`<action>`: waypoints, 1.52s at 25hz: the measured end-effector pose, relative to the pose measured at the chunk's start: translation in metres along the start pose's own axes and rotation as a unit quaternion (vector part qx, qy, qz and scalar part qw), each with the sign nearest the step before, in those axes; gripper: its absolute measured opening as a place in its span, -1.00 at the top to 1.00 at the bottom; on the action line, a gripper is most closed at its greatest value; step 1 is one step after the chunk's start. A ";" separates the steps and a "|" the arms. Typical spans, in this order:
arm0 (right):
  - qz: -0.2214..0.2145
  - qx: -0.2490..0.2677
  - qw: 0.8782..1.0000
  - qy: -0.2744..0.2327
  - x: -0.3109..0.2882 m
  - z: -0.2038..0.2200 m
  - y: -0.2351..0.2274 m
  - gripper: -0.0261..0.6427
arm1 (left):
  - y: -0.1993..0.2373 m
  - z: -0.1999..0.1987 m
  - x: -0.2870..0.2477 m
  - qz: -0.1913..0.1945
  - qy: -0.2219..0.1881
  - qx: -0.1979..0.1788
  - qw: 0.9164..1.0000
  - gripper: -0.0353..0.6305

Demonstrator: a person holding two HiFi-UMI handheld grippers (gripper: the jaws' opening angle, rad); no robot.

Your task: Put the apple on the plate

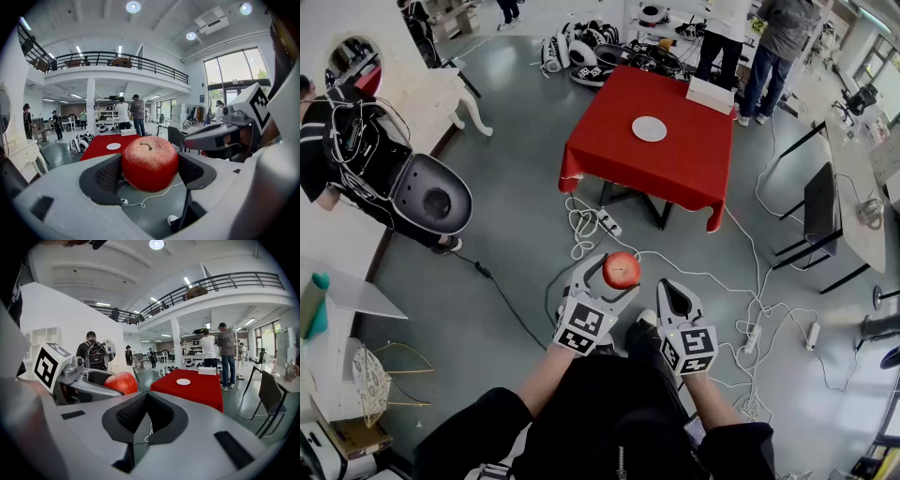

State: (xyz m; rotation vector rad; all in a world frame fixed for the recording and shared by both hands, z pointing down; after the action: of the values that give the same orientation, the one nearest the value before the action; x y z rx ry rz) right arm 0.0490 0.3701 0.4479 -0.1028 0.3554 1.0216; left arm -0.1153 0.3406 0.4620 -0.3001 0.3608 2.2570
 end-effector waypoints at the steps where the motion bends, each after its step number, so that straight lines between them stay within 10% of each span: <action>1: -0.001 0.001 1.000 0.000 -0.001 0.000 0.001 0.89 | 0.001 0.000 0.001 0.000 0.000 0.000 1.000 -0.24; 38: -0.025 -0.013 1.000 -0.002 -0.001 0.005 -0.008 0.89 | -0.002 0.003 -0.014 0.006 0.017 0.005 1.000 -0.24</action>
State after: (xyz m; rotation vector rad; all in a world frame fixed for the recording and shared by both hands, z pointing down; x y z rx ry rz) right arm 0.0569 0.3667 0.4523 -0.1333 0.3346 0.9774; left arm -0.1048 0.3334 0.4685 -0.3335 0.3924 2.2644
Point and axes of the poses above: the fingertips, and each gripper's own axes: x backward along the fingers, y to its left, z out of its underside, the point moved 8 cm from there along x, backward along the fingers, and after that the axes turned 10 degrees about x, right-handed, at the moved point
